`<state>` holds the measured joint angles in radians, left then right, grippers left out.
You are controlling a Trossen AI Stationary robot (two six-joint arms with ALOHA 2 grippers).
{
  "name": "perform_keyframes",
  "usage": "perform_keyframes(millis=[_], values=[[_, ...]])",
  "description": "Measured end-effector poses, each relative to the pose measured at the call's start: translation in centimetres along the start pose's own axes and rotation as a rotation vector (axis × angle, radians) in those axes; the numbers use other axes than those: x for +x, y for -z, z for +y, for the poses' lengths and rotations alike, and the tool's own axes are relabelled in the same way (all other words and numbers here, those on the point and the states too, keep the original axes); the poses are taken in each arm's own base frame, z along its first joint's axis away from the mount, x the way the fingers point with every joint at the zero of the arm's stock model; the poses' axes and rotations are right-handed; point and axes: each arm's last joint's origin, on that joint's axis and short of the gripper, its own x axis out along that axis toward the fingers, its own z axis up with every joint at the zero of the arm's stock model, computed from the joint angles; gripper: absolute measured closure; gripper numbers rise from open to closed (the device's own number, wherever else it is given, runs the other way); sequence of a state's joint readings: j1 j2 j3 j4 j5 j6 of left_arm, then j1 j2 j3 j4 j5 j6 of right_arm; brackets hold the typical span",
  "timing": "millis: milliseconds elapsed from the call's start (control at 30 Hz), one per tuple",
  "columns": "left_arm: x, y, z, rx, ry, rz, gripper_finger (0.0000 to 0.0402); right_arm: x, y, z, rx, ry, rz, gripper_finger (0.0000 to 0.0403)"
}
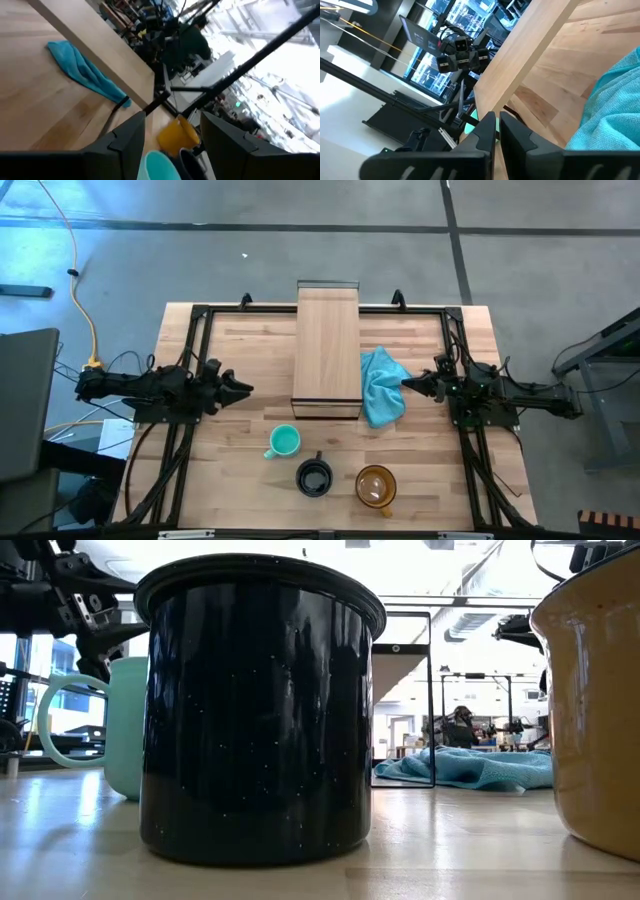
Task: Stack small to large cups/mugs on shelf
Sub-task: Put the yellow mug on the shelf
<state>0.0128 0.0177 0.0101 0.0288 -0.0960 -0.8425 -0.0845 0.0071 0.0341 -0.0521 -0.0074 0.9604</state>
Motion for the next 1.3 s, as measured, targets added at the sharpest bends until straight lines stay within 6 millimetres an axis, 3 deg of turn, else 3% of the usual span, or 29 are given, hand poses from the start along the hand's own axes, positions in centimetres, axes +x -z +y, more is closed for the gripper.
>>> perform_keyframes(millis=[167,333,433,833,1100,1300], values=[[0.0,-0.1,0.0,-0.048,-0.019,-0.031,0.0222,0.0,0.0,0.0,0.000,0.000,0.000,0.0387],[0.0,-0.2,0.1,0.077,-0.033,-0.045,0.0222,0.0,0.0,0.0,-0.006,0.001,0.000,0.0387],[0.0,-0.1,0.0,0.029,-0.025,-0.037,0.0222,0.0,0.0,0.0,-0.030,0.001,0.001,0.0387],[0.2,0.7,0.0,0.053,0.065,0.153,0.0222,0.0,0.1,0.1,-0.262,-0.017,0.019,0.0387],[0.8,1.4,0.6,0.002,-0.007,0.238,0.0222,0.0,0.0,0.4,-0.187,-0.073,0.033,0.0387],[1.0,1.5,1.0,0.026,-0.055,0.242,0.0222,-0.1,-0.2,1.8,-0.470,-0.235,-0.020,0.0387]])
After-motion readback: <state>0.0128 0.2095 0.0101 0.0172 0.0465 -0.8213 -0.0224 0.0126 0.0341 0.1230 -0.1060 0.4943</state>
